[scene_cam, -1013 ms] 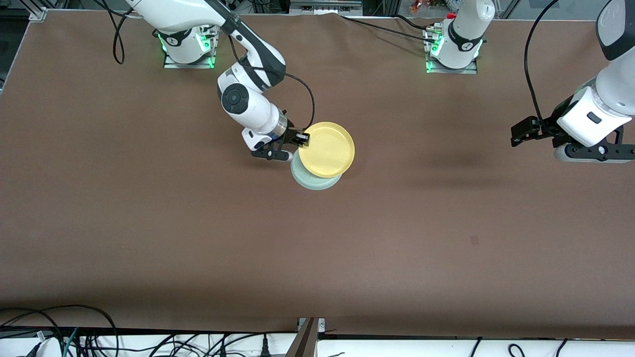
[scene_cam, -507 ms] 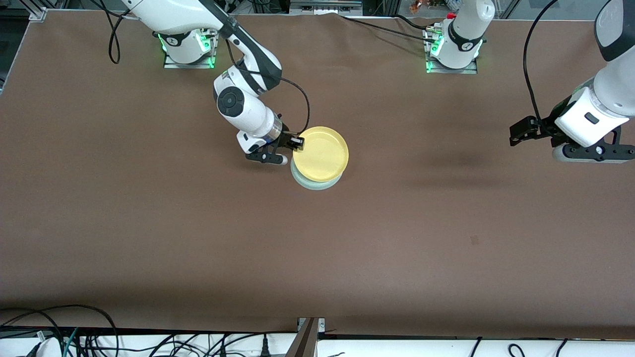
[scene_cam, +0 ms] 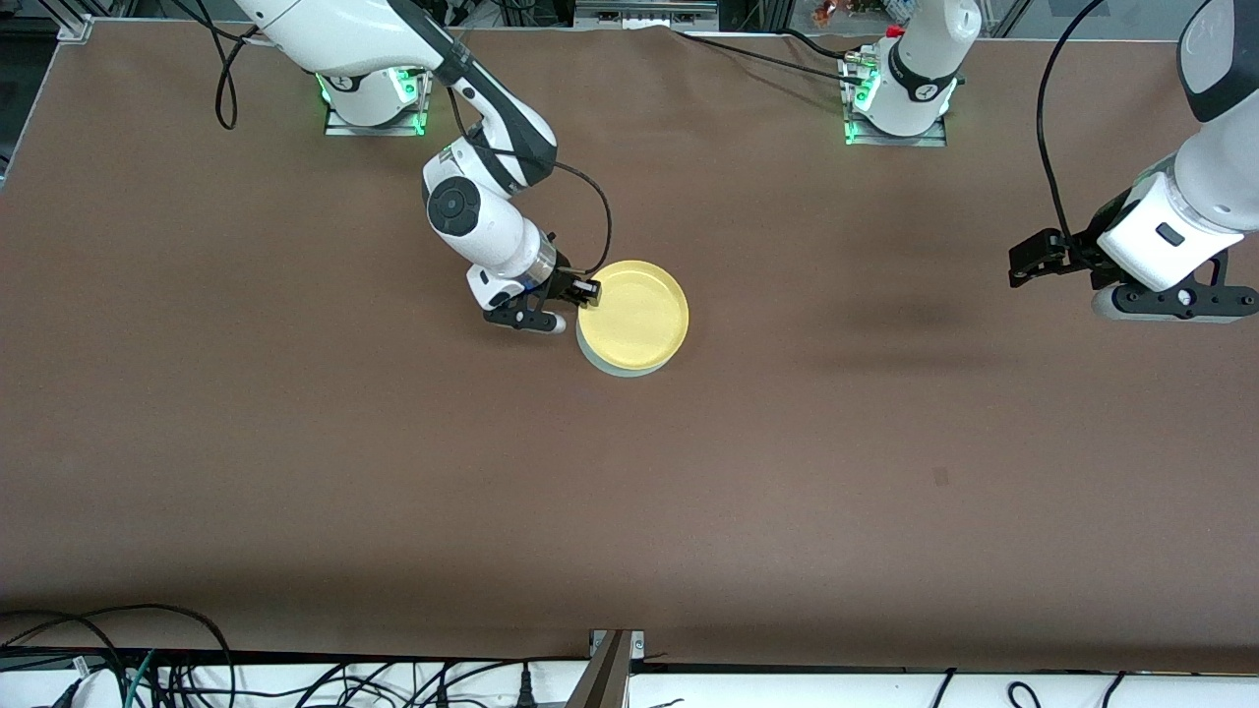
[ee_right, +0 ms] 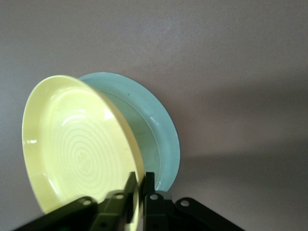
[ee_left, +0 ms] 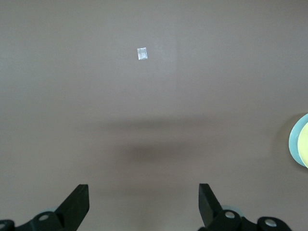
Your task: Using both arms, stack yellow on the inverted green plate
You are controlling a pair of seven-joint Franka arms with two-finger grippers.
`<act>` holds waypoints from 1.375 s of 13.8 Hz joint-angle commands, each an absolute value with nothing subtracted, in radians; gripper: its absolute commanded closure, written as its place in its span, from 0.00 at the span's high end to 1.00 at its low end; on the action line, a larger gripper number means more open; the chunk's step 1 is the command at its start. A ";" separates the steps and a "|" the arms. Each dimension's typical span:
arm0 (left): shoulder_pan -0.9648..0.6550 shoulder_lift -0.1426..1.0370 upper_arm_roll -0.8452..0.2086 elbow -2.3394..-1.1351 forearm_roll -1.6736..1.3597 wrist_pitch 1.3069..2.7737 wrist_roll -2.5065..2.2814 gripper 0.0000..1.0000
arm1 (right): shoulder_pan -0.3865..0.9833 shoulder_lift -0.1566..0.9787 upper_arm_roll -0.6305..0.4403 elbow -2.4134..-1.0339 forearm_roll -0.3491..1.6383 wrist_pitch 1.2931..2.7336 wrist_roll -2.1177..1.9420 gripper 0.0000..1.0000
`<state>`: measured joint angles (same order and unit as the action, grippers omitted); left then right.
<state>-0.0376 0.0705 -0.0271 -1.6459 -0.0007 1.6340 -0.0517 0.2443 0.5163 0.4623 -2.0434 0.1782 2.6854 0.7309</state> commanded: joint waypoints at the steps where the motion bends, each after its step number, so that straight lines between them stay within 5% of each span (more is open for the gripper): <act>1: -0.034 0.055 -0.038 -1.652 0.020 1.615 -0.035 1.00 | 0.256 0.511 0.443 -2.051 0.164 2.707 0.732 0.80; 2: -0.034 0.055 -0.038 -1.652 0.018 1.606 -0.032 1.00 | 0.253 0.508 0.443 -2.051 0.164 2.707 0.732 1.00; 7: -0.034 0.057 -0.038 -1.654 0.018 1.605 -0.037 1.00 | 0.247 0.393 0.381 -2.022 0.153 2.637 0.712 1.00; 12: -0.034 0.058 -0.038 -1.654 0.020 1.606 -0.037 1.00 | 0.247 0.270 0.267 -1.761 0.144 2.171 0.655 1.00; 19: -0.034 0.058 -0.038 -1.655 0.020 1.608 -0.037 1.00 | 0.247 -0.017 0.031 -1.712 0.141 1.774 0.398 1.00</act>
